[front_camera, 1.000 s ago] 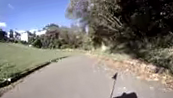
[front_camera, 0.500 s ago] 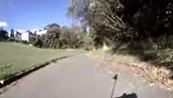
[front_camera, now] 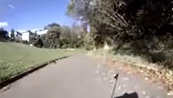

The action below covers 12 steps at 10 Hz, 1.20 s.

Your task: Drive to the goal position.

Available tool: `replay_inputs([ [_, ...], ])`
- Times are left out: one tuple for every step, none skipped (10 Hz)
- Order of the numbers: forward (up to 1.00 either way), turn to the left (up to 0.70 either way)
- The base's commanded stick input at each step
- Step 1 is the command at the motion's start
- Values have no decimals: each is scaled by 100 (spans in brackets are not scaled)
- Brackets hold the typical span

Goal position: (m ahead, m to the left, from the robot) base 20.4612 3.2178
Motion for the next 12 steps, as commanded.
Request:
replay_inputs([
  [70, 0],
  [70, 0],
  [85, 0],
  [85, 0],
  [85, 0],
  [91, 0],
  [98, 0],
  [100, 0],
  [100, 0],
  [100, 0],
  [100, 0],
  [100, 0],
])
